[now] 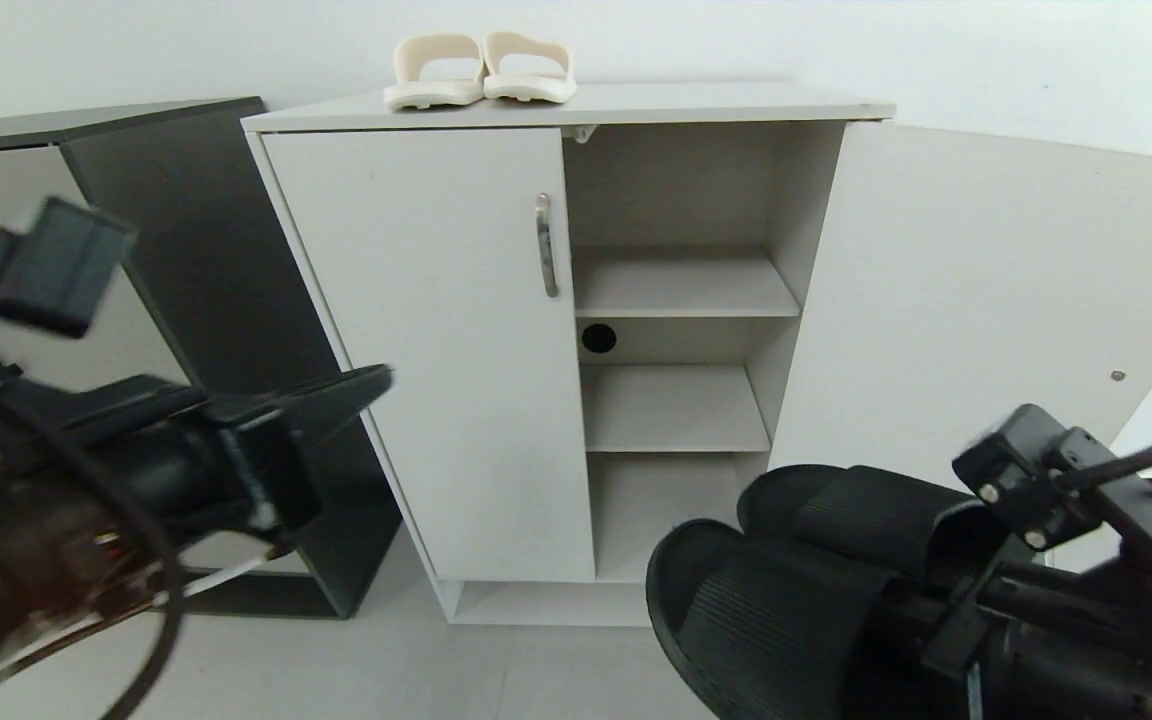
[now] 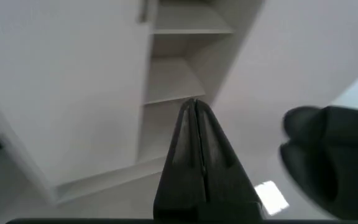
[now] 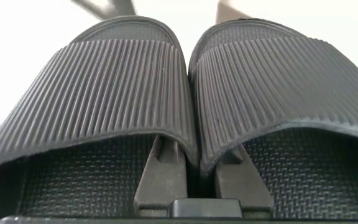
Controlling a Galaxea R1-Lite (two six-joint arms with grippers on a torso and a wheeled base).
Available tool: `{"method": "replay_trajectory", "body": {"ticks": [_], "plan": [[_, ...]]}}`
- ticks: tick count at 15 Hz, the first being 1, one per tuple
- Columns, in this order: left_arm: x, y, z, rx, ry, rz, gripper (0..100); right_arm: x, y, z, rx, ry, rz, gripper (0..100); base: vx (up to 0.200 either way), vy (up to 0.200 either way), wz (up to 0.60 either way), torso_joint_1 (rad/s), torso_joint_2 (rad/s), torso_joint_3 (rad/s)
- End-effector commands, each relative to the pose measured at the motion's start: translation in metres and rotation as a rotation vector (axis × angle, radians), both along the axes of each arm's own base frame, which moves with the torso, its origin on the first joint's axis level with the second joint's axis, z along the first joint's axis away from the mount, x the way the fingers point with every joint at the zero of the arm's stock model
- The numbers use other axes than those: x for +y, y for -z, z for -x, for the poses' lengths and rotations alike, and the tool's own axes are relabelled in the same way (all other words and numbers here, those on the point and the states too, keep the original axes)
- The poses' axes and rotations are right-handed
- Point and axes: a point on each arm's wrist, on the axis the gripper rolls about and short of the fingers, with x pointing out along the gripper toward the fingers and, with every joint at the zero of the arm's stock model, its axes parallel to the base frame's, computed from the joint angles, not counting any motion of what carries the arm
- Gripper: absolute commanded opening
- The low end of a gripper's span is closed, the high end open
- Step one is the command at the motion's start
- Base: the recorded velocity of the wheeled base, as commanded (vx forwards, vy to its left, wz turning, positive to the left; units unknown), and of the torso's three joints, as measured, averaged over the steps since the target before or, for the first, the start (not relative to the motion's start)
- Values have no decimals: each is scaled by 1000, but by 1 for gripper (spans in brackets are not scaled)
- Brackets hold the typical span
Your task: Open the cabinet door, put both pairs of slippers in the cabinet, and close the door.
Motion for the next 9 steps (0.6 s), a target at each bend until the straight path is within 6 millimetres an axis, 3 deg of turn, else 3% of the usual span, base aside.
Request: {"method": "replay_trajectory", "body": {"ticks": [1,3,4,7,9], "plan": [[83,27,96,-38,-418,-48,0,20,9,-19,8,80,21,0,0,0,0,0,0,0],[98,52,127,-18,-586,-68,0,28,11,-25,11,109,7,0,0,0,0,0,0,0],[102,83,147,-2,-716,-99,0,30,14,-27,11,125,18,0,0,0,0,0,0,0],[98,151,160,33,-897,-177,0,30,15,-27,12,128,22,0,0,0,0,0,0,0],[97,165,154,22,-877,-161,0,30,15,-27,12,127,25,0,0,0,0,0,0,0]]}}
